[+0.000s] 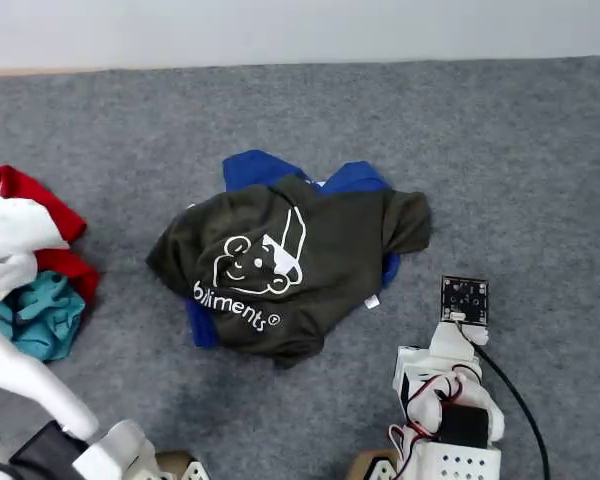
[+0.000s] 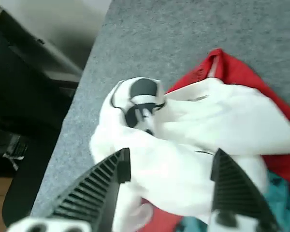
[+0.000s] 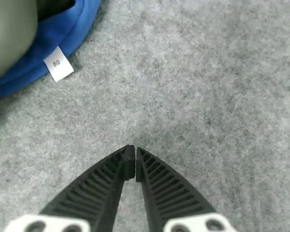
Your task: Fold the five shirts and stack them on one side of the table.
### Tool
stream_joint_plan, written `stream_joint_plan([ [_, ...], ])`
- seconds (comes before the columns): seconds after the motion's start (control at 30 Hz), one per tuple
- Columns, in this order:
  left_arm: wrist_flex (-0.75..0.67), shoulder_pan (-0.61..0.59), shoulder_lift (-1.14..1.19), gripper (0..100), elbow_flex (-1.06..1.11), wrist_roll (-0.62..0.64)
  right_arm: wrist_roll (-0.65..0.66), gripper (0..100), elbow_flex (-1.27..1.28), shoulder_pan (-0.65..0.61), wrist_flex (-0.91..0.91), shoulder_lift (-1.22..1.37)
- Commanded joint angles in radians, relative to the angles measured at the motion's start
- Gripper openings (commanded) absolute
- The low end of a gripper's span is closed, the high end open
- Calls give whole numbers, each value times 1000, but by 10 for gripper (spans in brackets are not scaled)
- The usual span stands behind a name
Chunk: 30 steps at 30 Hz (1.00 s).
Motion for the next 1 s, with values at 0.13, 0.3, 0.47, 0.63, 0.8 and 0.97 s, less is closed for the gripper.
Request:
stream_joint_plan([
  [0.13,416,354,-41,280,-269,-5,9,9,15,-4,8,-7],
  [0.3,462,660,-35,278,-200,100,9,9,15,-4,8,-7],
  [0.47,436,921,28,278,-38,173,9,9,15,-4,8,-7],
  [0.63,430,1128,166,278,-8,212,9,9,15,-4,8,-7],
  [0.8,322,1246,292,277,-8,250,9,9,15,-4,8,-7],
  [0.97,238,1316,436,276,-8,250,9,9,15,-4,8,-7],
])
